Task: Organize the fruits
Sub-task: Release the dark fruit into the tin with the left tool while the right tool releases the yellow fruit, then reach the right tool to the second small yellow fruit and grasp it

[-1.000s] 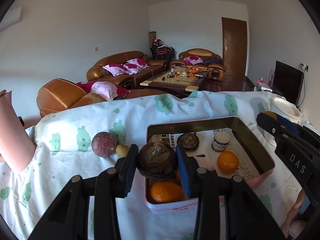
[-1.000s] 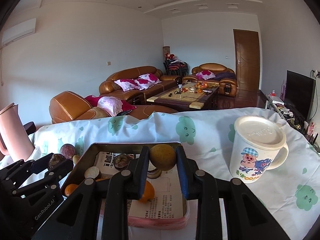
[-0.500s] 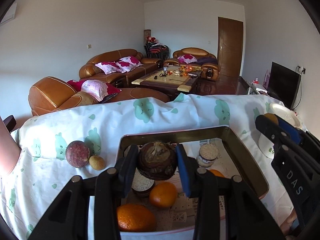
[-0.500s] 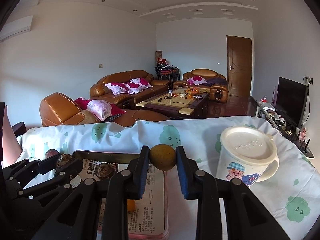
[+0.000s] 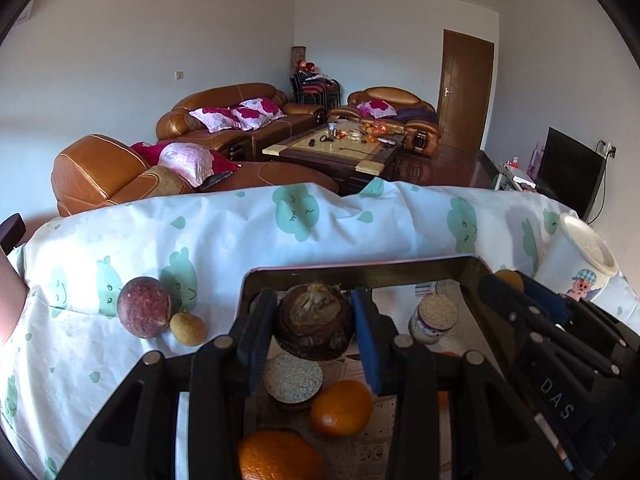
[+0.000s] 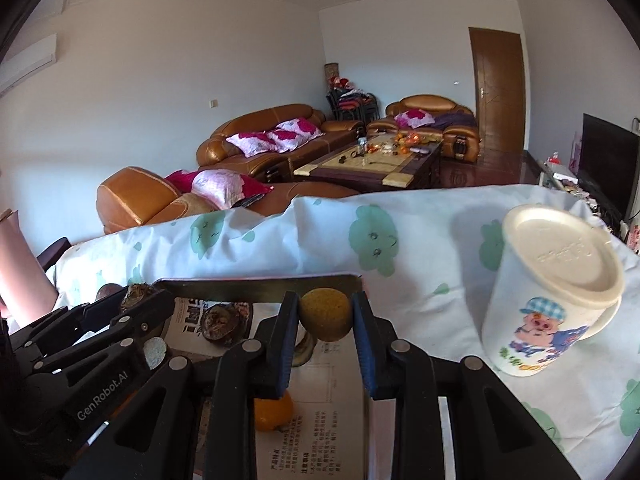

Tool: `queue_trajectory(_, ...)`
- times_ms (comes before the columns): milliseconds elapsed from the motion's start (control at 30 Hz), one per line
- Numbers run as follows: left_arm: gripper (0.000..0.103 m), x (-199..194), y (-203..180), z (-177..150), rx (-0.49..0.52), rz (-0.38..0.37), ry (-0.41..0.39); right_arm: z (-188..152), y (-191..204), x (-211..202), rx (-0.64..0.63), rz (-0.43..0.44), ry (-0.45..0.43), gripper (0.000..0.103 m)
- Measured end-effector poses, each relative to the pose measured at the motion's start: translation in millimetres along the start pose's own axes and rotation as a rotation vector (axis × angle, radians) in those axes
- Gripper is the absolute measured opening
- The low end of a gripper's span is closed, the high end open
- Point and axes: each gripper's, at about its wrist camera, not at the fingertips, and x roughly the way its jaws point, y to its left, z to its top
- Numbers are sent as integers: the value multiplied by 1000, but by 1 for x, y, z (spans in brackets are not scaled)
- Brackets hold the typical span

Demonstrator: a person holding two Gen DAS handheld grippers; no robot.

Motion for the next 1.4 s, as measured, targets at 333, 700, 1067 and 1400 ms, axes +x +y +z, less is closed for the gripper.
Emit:
queue_trajectory(333, 40, 11, -7, -10, 45, -6, 55, -11, 9, 18, -30, 87, 107, 29)
queue_trajectory(700, 59, -7, -3, -9, 29, 42, 12, -9, -2, 19, 59, 238, 126, 29)
queue_trajectory(1067, 103, -40, 7, -10, 37, 95, -80, -6, -26, 5, 290, 399, 38, 71)
queue_trajectory(1400, 103, -52, 32, -24, 14, 210, -123, -8, -8, -37, 87, 102, -180, 73)
